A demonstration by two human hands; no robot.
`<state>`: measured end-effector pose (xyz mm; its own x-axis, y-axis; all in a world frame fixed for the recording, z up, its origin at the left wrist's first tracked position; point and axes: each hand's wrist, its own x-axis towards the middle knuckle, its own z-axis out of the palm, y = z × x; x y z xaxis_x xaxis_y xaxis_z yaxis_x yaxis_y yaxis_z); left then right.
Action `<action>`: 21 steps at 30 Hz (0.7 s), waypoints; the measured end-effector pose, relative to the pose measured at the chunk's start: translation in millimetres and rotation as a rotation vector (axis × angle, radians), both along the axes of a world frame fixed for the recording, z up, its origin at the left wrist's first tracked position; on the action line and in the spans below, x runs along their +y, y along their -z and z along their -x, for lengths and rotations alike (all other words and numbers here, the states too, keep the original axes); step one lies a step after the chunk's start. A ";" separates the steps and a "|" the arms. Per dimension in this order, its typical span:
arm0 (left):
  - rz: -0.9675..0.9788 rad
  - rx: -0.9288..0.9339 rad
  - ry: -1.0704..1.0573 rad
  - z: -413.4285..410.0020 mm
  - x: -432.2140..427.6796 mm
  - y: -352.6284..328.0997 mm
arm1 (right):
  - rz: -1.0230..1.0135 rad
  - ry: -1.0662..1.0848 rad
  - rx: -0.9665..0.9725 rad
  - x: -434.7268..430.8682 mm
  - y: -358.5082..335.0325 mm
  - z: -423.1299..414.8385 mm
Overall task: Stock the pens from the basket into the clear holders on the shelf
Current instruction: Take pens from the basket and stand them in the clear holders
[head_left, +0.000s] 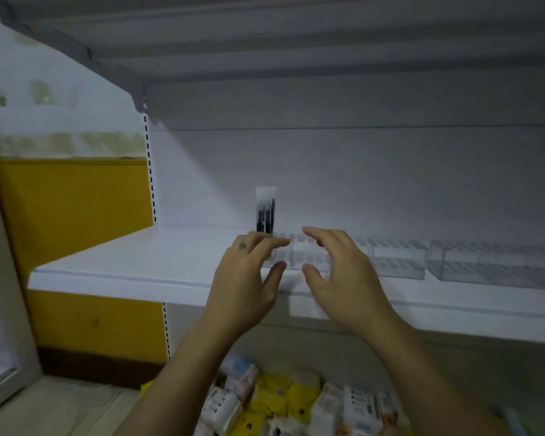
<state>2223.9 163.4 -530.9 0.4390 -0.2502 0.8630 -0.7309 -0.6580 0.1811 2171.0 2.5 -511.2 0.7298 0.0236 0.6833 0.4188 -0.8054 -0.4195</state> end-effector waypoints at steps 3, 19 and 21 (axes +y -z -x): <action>-0.036 -0.034 -0.009 20.8 -11.5 16.8 | 0.015 0.034 -0.007 -9.7 20.3 27.0; -0.458 0.522 0.100 113.1 -106.2 200.7 | -0.024 0.258 0.539 -117.9 226.5 119.9; -0.503 0.624 0.108 111.0 -119.2 227.8 | -0.026 0.280 0.653 -127.6 255.9 122.5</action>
<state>2112.9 44.3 -758.7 0.7539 -0.6119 0.2392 -0.6570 -0.7008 0.2778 2048.5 -125.2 -767.1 0.9666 -0.2354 0.1017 -0.1464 -0.8322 -0.5349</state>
